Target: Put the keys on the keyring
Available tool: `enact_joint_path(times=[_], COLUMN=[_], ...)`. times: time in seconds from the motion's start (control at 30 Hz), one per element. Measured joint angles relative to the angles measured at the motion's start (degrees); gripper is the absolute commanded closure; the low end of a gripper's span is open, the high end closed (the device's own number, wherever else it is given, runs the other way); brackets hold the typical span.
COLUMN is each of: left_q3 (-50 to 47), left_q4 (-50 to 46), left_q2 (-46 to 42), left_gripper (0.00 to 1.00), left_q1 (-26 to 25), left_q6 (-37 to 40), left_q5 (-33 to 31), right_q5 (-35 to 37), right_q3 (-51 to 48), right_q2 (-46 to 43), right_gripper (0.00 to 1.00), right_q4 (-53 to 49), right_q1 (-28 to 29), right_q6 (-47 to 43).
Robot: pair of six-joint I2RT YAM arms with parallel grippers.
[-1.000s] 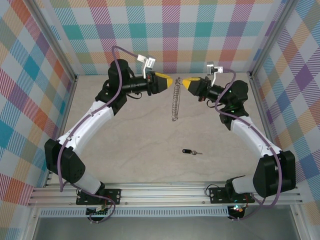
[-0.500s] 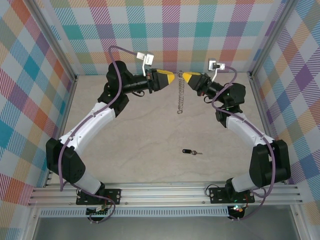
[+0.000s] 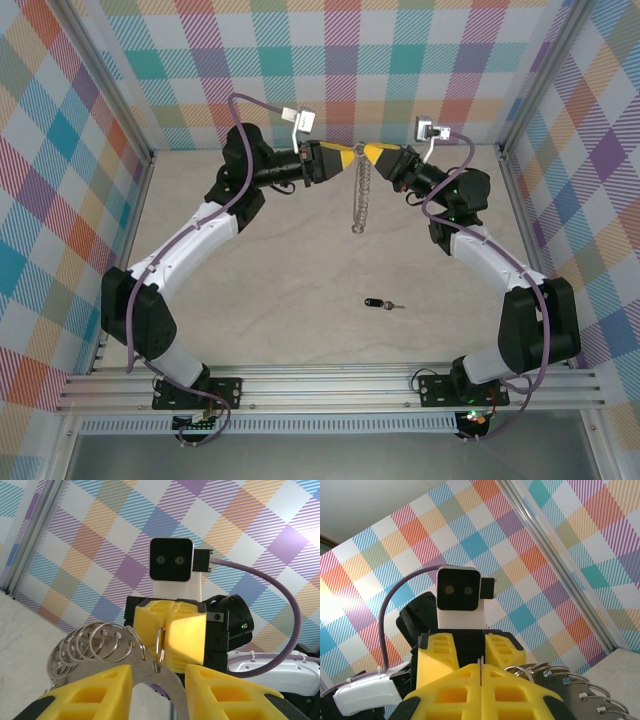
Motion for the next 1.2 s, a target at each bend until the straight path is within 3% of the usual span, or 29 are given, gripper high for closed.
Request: enact_joint_path(times=[0.37, 1.2], left_q3=[0.4, 0.8], left_q4=[0.1, 2.8], left_q2=[0.6, 1.3], left_gripper=[0.67, 0.83], left_q1=[-1.7, -1.7], left_q6=[-0.2, -1.3], left_q5=[0.0, -1.3], right_q5=[0.0, -0.2], right_q3=[0.0, -0.1], right_q2=[0.1, 0.1], right_gripper=[1.00, 1.00], right_q4=[0.2, 0.2], right_q1=[0.3, 0.3], right_q6=[0.2, 0.2])
